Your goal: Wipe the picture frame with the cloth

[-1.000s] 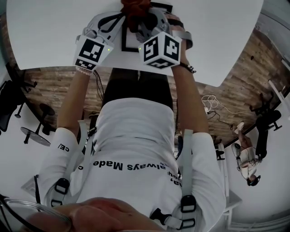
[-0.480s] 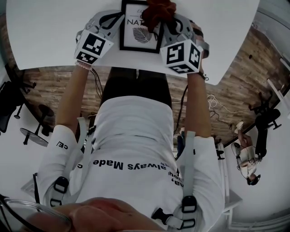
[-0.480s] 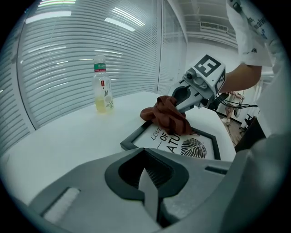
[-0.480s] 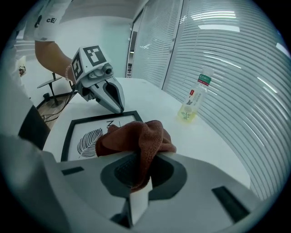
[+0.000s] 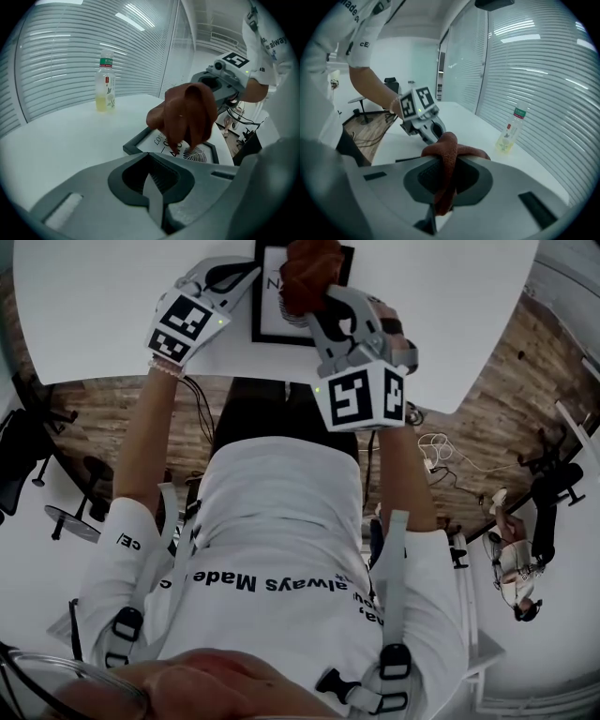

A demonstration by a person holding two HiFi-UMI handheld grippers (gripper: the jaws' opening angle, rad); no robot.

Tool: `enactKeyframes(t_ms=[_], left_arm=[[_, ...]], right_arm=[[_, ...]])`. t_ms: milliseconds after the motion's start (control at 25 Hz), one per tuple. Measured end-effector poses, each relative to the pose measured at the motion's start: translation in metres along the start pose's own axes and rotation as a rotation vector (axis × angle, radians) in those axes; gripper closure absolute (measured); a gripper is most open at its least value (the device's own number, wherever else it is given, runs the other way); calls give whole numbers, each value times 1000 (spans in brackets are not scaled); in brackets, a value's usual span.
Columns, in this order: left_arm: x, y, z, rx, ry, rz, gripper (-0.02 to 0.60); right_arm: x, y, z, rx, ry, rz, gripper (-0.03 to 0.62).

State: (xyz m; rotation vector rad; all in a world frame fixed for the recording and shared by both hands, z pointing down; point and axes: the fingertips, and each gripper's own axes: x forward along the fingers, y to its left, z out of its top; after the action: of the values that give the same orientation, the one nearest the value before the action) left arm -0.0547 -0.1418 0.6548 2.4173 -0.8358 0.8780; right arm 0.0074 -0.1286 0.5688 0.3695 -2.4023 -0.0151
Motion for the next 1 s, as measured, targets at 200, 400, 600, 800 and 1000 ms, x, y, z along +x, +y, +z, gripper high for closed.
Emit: enactKeyframes(t_ms=[200,400,600,800,1000], left_arm=[[1,-2,-1,-10,-1,-10,578],[0,-4,4,-7,1,-6,578],[0,-5,3,13,8,2,578],[2,-4,3,29,21,1,578],[2,-3,2,19,25,8,578]], right_arm=[[43,62,2,-48,24,137,579],[83,77,-18,-136,105,148,579],[79,76,-20,-145,112,139,579],[76,67,-30,-149,150,122,579],[66,58,-47,-121,179,107,579]])
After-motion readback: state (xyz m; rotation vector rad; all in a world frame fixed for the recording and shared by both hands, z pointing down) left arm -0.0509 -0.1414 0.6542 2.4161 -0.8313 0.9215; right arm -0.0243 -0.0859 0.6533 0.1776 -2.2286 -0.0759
